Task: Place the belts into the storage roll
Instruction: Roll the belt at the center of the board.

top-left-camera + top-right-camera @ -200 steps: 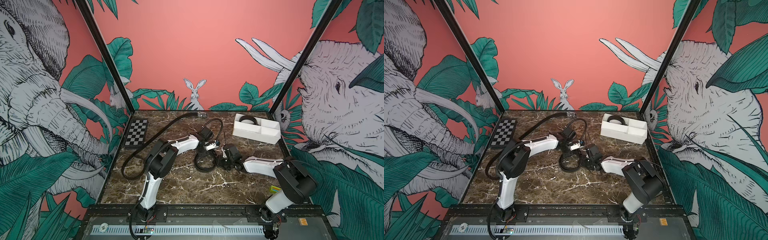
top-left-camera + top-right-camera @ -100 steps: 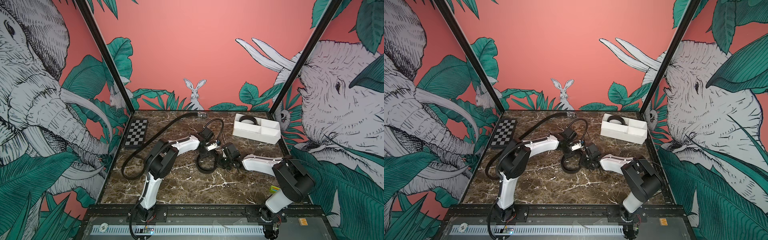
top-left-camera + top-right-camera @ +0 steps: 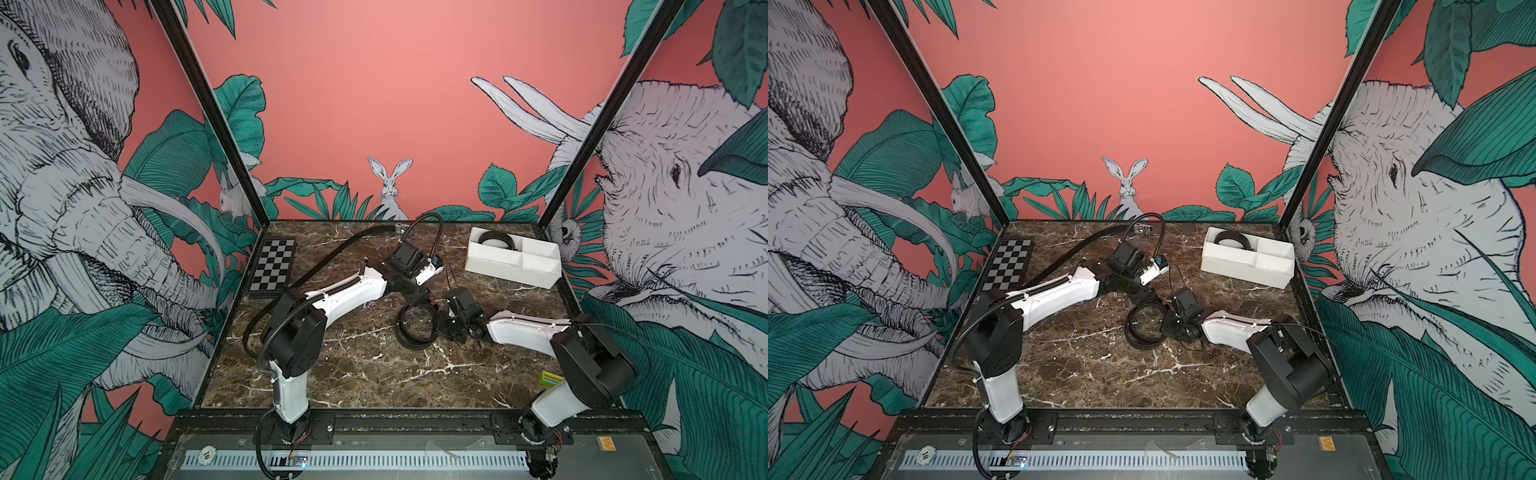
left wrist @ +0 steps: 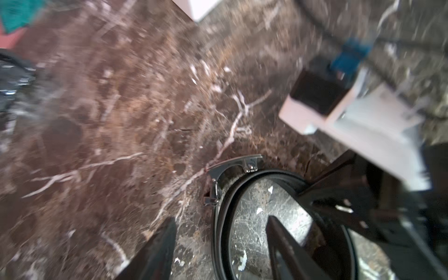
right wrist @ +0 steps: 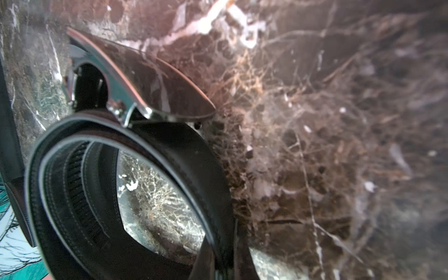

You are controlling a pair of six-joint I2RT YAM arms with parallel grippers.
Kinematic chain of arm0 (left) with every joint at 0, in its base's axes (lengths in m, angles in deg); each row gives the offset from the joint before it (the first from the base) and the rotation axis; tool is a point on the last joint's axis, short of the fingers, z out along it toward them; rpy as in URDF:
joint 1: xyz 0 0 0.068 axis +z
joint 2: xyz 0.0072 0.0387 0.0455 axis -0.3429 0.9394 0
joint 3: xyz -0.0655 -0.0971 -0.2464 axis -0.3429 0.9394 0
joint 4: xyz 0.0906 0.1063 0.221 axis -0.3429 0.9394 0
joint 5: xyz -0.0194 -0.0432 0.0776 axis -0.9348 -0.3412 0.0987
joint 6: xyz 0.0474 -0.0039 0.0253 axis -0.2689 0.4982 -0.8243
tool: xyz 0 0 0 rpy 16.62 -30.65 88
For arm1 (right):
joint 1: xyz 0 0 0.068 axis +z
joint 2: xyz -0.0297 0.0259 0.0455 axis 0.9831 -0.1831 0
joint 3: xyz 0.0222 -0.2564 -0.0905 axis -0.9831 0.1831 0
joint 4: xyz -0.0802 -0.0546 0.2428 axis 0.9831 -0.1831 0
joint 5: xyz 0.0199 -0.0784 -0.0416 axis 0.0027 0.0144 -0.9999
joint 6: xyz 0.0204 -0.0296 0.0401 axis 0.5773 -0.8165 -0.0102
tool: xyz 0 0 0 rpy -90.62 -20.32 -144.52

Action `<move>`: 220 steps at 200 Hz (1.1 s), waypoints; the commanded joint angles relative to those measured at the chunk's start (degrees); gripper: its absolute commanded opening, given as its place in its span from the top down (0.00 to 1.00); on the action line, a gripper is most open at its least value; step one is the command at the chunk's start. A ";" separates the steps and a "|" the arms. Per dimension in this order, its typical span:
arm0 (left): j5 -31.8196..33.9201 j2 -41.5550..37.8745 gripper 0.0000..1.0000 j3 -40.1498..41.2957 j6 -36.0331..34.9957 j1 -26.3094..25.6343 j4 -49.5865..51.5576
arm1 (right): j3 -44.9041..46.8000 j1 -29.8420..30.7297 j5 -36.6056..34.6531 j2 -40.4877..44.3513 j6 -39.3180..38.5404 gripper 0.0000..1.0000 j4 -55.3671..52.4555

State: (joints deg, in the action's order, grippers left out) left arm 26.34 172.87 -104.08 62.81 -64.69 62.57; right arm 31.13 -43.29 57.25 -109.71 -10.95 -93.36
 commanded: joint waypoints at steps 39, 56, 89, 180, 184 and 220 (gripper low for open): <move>1.38 -11.49 0.30 17.30 36.04 -0.27 -2.54 | -0.87 1.19 -3.37 0.93 0.01 1.00 -6.73; 0.08 -11.70 0.29 19.42 43.59 -0.18 -2.50 | -0.88 1.41 -3.62 0.97 0.27 1.00 -6.83; -1.52 -9.51 0.24 22.60 52.92 -0.23 -6.63 | -0.60 1.58 -4.11 0.83 0.50 1.00 -6.42; -6.62 2.10 0.60 19.90 58.35 0.26 -4.25 | -1.39 1.81 -3.30 1.08 0.66 1.00 -6.93; -6.32 2.39 0.63 19.59 57.70 0.26 -3.67 | -1.40 1.80 -3.08 1.11 0.75 1.00 -6.93; -2.61 4.39 0.85 15.60 49.73 0.23 3.18 | -0.80 1.89 -2.26 3.34 1.46 0.90 -7.53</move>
State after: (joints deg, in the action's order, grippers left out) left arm 21.62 175.43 -86.46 117.87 -64.26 58.79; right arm 29.97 -41.91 54.72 -108.82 -10.31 -97.49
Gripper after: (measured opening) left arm 0.186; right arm 0.086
